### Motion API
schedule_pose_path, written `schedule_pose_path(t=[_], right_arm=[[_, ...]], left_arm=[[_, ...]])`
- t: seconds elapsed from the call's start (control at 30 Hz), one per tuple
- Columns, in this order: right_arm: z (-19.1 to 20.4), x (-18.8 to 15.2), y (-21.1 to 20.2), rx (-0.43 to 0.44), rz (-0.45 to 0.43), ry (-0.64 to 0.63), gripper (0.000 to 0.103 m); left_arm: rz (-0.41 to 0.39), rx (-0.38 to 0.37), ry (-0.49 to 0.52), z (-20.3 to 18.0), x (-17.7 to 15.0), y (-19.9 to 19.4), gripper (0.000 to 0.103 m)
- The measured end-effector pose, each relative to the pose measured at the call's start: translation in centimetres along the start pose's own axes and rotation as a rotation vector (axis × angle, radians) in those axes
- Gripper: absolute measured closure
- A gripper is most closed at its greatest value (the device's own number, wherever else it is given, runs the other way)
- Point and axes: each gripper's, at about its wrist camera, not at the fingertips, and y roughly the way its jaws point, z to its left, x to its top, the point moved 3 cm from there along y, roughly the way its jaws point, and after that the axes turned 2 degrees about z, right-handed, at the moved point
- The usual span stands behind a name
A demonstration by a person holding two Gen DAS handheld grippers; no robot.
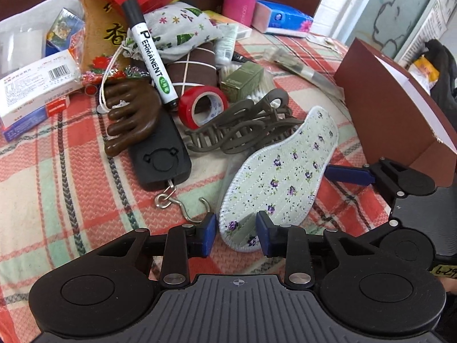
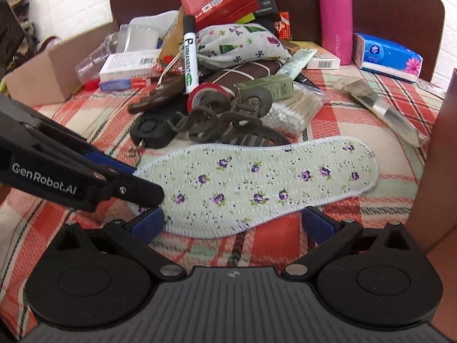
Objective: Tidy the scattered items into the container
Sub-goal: 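Close the left gripper on the insole's edge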
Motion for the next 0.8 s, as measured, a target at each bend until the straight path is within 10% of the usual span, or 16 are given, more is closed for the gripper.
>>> schedule_pose_path(t=[0.2,0.37,0.63,0.8], right_arm=[[0.6,0.6,0.1,0.004,-0.014,0.019,0.012],[3.3,1.0,-1.0,0.094,-0.038,-0.05,0.064],[8.1,1.0,-1.3,0.167,-0.015,-0.13,0.066],[9.6,0.8,-2.0,0.162,-0.016,-0.179,0.044]], left_arm=[[-0.016,-0.003,-0.013,0.6,-0.3,-0.6,0.093],[-0.046,-0.01,-0.028,1.1,-1.5,-2.5,0.102],[-0.083,-0.005,-0.096,4.1,-4.8,-6.1,0.103],[-0.091,0.033,-0.133,6.8,-8.2,-9.0,0.102]])
